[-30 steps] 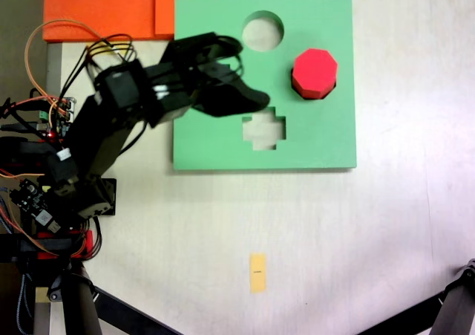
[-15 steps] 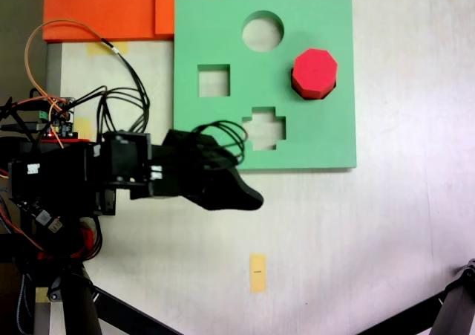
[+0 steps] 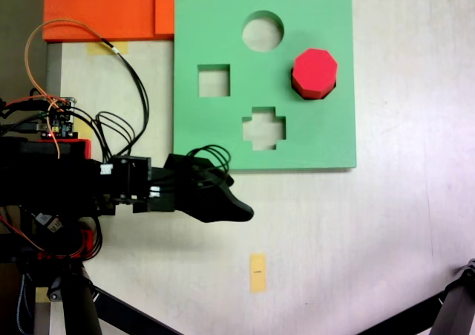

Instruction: Put the octagonal pillar block into the corresponding hole

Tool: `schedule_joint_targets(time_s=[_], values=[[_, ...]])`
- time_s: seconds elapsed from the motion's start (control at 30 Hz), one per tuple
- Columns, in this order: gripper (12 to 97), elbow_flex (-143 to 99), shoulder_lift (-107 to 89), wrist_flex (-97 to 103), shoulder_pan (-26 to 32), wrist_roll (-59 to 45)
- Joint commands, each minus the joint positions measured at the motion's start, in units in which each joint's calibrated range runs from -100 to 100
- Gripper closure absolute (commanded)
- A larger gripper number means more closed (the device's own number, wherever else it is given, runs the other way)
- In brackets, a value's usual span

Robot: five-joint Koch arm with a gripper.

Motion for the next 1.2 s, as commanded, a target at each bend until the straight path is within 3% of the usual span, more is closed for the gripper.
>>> schedule_joint_targets(time_s=[0.0,0.07,0.13,0.2,0.5,0.63,0.73,1.17], values=[[54.4,-6.59,-2.81,14.11,0.10,-5.23],[54.4,-23.33,-6.16,31.35,0.10,-9.67],[58.4,-45.87,-8.12,60.81,0.24,-15.58],[59.7,-57.43,-8.26,72.18,0.98,-16.65],[59.6,-68.30,-12.59,55.71,1.56,-19.00],[65.3,-68.30,-12.59,48.30,1.42,-19.00],[58.1,-68.30,-12.59,46.95,0.78,-18.95],[58.1,-68.30,-12.59,46.95,-0.44,-18.95]])
